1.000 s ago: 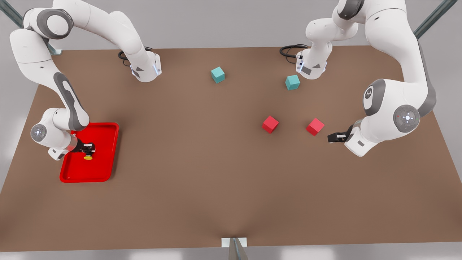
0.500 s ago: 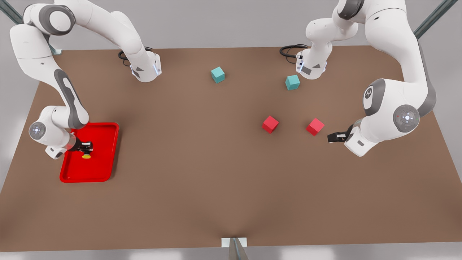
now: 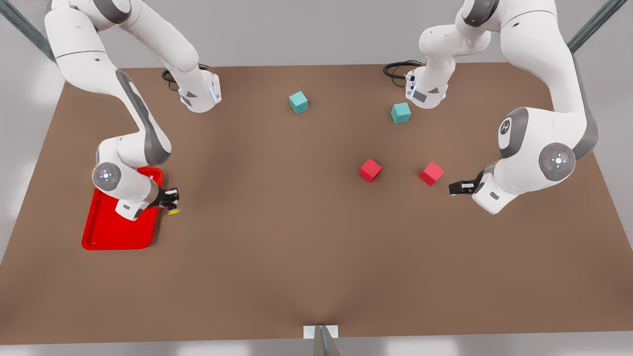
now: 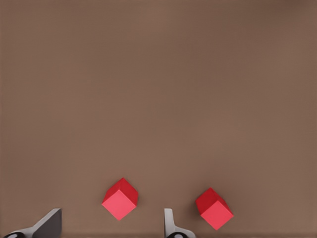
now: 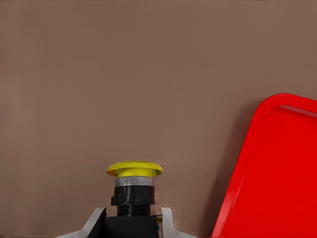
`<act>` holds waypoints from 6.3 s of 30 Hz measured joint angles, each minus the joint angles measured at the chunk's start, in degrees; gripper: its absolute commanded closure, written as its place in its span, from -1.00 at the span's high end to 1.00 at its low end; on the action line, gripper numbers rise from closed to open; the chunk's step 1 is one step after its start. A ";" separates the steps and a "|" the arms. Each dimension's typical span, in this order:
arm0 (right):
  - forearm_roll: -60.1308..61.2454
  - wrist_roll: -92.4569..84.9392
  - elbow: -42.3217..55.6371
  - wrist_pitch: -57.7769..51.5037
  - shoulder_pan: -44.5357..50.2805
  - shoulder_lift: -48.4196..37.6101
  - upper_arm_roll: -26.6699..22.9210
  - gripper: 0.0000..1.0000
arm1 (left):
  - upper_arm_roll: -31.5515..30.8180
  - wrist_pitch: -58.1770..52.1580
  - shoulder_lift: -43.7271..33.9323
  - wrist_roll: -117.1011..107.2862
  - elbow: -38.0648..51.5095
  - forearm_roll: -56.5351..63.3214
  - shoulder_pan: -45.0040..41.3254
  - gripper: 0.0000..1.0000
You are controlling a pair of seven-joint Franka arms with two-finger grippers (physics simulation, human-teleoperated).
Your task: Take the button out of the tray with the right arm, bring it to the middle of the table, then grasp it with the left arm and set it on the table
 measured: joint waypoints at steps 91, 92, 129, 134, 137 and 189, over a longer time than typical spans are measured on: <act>18.88 2.09 36.00 -30.56 38.51 2.37 -50.31 1.00 | 10.63 17.86 41.48 -29.26 22.29 -4.24 -41.33 0.99; 18.88 1.98 35.98 -30.54 38.51 2.39 -50.31 1.00 | 10.62 18.14 41.75 -29.20 22.59 -4.25 -41.41 0.99; 17.27 0.69 33.32 -30.01 38.63 1.59 -50.04 1.00 | 10.43 19.62 41.24 -29.03 22.94 -4.34 -41.59 -0.05; 16.87 0.69 31.79 -29.55 38.49 0.68 -49.89 1.00 | 10.51 18.22 40.01 -30.28 22.95 -4.36 -41.71 -0.22; 16.81 0.69 31.74 -29.49 38.51 0.68 -49.87 1.00 | 10.45 17.80 39.94 -31.29 22.95 -4.24 -41.53 -0.31; 15.55 0.19 27.16 -31.88 37.12 -5.72 -49.70 1.00 | 19.83 36.20 40.77 -79.49 16.25 40.85 -52.69 -0.33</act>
